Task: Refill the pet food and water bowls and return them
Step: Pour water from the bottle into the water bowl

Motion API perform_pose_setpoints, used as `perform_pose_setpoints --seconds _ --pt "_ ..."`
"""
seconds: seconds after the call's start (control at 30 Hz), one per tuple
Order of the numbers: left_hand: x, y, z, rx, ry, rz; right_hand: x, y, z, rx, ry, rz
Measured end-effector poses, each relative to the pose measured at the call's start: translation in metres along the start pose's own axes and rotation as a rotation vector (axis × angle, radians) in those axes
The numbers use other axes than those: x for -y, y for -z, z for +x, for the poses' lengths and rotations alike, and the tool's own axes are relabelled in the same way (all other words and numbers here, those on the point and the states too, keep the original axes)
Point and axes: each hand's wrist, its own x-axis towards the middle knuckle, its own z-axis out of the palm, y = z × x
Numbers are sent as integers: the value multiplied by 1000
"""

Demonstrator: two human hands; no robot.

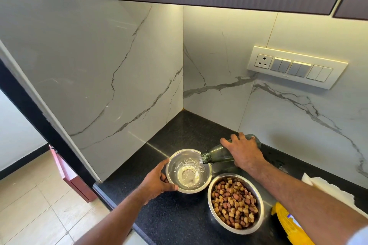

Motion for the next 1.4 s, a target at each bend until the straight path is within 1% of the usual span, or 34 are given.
perform_pose_setpoints --seconds 0.8,1.4 --pt "7 1 6 -11 9 18 3 2 3 -8 9 -26" --pt "0 2 0 12 11 -5 1 8 0 -26 7 -18"
